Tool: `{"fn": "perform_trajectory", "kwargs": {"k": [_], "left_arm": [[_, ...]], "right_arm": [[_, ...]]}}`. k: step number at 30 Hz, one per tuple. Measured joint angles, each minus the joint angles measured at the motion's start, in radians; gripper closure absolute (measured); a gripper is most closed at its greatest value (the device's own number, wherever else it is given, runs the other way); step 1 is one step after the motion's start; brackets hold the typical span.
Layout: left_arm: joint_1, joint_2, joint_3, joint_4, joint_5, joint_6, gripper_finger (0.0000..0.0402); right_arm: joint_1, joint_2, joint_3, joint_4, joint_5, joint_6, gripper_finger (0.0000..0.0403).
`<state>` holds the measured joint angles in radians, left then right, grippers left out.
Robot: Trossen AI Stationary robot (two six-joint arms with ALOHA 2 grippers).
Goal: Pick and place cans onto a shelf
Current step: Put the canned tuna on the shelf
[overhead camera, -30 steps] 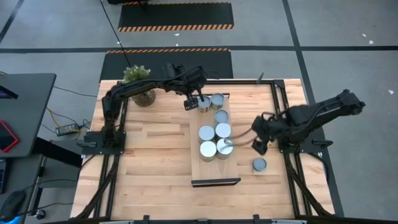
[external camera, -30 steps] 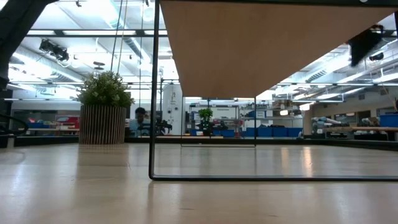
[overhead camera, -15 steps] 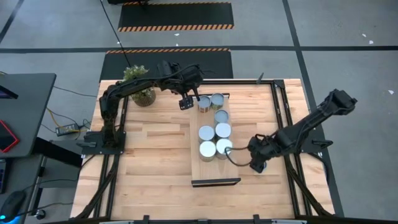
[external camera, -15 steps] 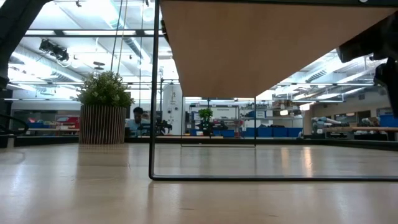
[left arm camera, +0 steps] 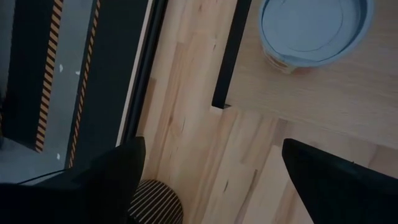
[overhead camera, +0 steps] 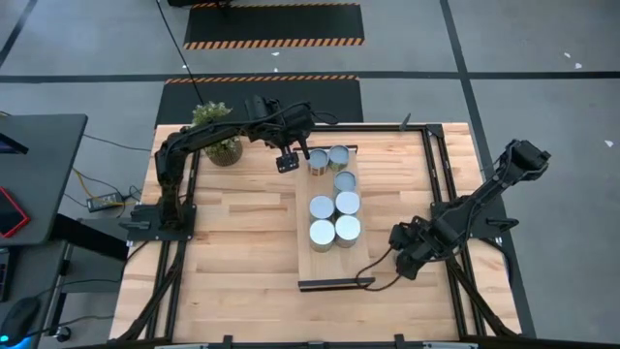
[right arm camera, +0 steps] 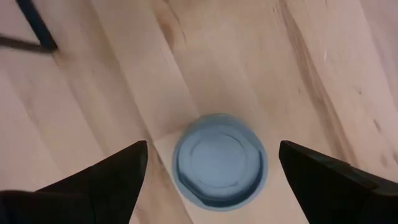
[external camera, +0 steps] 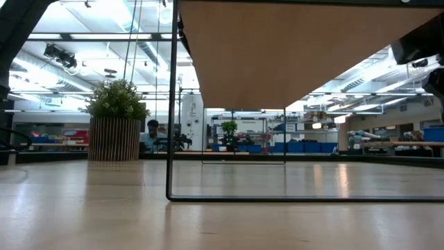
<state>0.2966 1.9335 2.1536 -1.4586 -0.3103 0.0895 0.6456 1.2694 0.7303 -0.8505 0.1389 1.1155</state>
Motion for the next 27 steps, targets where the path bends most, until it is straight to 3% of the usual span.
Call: {"fn": "perform_trajectory", "kwargs": {"k": [9,27], "left_arm": [[0.0,0.0,0.0,0.002,0.0,-0.002,0.0017],[-0.005,0.001,0.0,0.003,0.0,-0.026,0.0017]], "right_arm": [[0.026,0.007,0.0,0.0,0.0,-0.111,0.0005],[-0.006,0.153,-0.04,0.037,-0.087,-0.239,0.0019]]}}
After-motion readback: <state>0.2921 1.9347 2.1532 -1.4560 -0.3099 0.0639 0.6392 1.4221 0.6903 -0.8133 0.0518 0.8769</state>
